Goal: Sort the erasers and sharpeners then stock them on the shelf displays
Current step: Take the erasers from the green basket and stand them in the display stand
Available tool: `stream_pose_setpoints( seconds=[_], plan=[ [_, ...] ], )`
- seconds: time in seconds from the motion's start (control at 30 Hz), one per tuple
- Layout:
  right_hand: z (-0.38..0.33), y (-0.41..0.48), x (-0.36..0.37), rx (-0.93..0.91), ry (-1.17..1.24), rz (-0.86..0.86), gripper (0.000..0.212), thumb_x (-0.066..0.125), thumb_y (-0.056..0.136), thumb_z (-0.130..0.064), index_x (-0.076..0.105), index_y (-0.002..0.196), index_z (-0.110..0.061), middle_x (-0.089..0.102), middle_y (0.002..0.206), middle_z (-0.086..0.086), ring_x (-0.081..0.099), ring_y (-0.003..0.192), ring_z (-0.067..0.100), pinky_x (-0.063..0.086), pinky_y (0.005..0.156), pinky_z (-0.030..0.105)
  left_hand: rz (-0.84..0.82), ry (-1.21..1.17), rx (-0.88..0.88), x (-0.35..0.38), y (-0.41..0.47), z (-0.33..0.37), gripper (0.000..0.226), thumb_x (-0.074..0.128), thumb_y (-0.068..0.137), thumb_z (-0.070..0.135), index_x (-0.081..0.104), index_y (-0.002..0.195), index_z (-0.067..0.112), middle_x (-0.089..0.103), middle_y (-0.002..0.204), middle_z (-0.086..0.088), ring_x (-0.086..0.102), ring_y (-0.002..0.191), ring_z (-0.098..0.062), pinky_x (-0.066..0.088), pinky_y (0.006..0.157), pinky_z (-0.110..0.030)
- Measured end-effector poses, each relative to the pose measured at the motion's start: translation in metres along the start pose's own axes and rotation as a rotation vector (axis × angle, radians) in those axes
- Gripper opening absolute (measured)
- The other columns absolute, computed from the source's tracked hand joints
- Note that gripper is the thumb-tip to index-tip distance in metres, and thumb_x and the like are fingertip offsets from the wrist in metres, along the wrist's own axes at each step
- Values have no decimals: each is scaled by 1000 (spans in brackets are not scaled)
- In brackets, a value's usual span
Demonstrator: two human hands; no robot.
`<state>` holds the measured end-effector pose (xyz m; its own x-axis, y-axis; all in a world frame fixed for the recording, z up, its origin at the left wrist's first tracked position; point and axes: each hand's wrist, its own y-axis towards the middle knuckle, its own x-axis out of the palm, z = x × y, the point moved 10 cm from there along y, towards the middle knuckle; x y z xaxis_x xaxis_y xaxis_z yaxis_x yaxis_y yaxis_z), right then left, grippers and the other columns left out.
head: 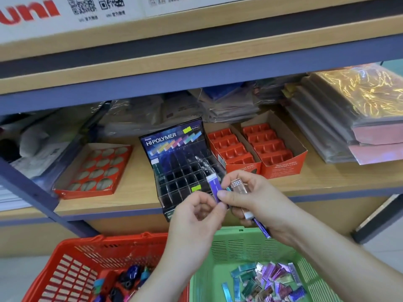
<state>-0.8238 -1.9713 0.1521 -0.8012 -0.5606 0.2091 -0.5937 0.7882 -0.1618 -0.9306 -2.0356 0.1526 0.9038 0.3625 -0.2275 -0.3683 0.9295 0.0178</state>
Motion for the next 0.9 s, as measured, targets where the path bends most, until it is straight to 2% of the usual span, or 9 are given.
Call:
stream_pose_setpoints(
  seconds=[0.07,0.13,0.2,0.27,0.4,0.53,0.67,0.77,0.9],
  plan=[
    [-4,0,0,-41,-96,11,14,70,85,-5,58,88,-12,50,57,1,38,45,11,29,42,20,17,80,17,-7,3,2,15,79,75,23,65,77,20,66,70,-6,58,65,-16,56,70,-49],
    [-5,0,3,-46,-131,-9,12,70,86,-6,60,87,-11,49,59,4,38,46,12,30,42,20,-32,-32,-19,-12,7,3,26,82,71,19,66,89,27,70,84,-1,63,70,-17,57,69,-44],
    [1,0,11,20,-50,-90,9,67,87,-7,59,88,-11,50,60,3,38,44,11,29,40,19,-187,-169,-30,-8,10,8,40,78,76,9,66,109,29,70,107,-3,69,85,-24,56,75,-34],
    [8,-1,16,111,117,-166,9,65,85,-8,58,90,-11,52,61,4,36,41,8,26,37,15,-297,-188,11,-9,12,19,42,75,76,10,67,114,25,69,114,-6,68,93,-27,55,80,-31],
    [20,-2,28,244,340,-250,12,65,84,-12,64,96,-12,58,71,9,37,42,6,26,33,13,-183,-136,85,-30,21,34,20,74,73,14,75,92,11,73,89,-14,67,78,-22,57,72,-27],
    [34,4,16,326,428,-42,17,65,89,-22,65,103,-12,58,71,8,42,45,9,32,32,14,51,-46,111,-67,41,49,7,73,75,6,74,82,7,72,69,-11,65,60,-16,55,61,-22],
    [41,5,-8,331,564,160,14,57,91,-9,61,104,-10,59,68,10,56,49,18,45,35,22,318,467,176,-122,86,51,7,71,85,20,75,90,17,73,74,1,70,69,-16,58,71,-30],
    [42,6,-13,320,564,184,34,47,89,6,58,114,-14,61,72,13,58,52,20,42,33,21,285,869,297,-118,112,42,18,65,90,25,75,100,13,75,90,-6,69,82,-25,54,78,-33],
    [35,9,-12,271,500,159,37,49,89,11,55,119,-11,69,85,18,57,55,18,36,33,17,269,1080,401,-105,126,32,21,62,92,23,73,103,9,73,95,-13,66,87,-34,51,74,-37]
  ],
)
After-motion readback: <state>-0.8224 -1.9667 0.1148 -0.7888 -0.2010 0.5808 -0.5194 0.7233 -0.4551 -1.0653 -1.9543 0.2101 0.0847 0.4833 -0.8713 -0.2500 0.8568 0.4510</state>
